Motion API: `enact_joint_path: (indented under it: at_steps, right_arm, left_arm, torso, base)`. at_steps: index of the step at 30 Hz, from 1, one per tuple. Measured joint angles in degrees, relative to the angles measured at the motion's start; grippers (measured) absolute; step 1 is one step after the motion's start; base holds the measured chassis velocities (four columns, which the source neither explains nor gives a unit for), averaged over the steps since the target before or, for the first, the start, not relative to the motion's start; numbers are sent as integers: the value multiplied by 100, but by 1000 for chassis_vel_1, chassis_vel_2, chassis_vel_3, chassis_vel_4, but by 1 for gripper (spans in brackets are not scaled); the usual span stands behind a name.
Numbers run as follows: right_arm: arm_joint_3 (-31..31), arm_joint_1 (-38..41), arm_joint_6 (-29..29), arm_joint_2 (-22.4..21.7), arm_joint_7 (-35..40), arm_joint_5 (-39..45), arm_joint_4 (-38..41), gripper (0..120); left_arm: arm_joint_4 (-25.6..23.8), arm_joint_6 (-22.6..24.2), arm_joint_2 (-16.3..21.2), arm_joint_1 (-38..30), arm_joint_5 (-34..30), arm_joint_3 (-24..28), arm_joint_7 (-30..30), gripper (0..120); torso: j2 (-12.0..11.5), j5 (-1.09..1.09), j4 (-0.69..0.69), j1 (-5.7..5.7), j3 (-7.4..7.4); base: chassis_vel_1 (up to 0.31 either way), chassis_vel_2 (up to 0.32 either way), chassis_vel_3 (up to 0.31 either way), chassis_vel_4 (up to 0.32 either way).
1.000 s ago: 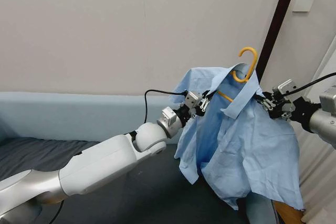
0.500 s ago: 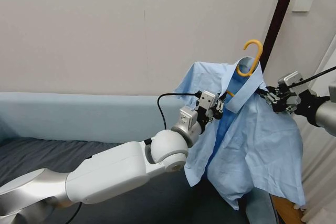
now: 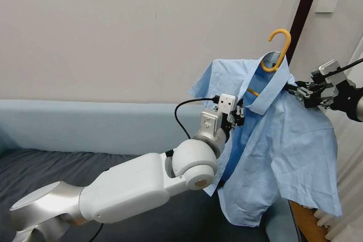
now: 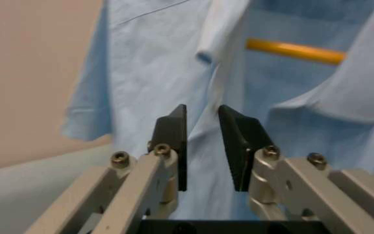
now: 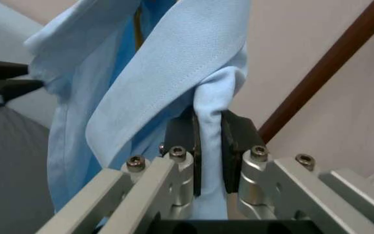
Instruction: Pick up the clothes from the sofa and hang them on the clothes hanger.
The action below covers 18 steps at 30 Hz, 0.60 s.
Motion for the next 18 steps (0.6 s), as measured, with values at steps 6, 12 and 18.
enact_joint_path:
  at_steps: [6, 12, 18]
  right_arm:
    - [-11, 80, -134, 110, 387, 537, -58, 7]
    - [72, 166, -372, 245, 1009, 905, -7, 7]
    - [307, 197, -920, 346, 2084, 1525, -159, 7]
  left_arm:
    - [-1191, 499, 1172, 1572, 579, -735, 13, 50]
    - [-1929, 208, 1698, 3445, 1381, -1824, 290, 67]
    - [-2061, -373, 1408, 5650, 2660, -3015, 823, 90]
  torso:
    - [0, -1, 3, 0, 0]
    - [0, -2, 2, 0, 0]
    - [0, 0, 2, 0, -1]
  base:
    - [0, 0, 0, 0]
    - [0, 0, 0, 0]
    - [0, 0, 0, 0]
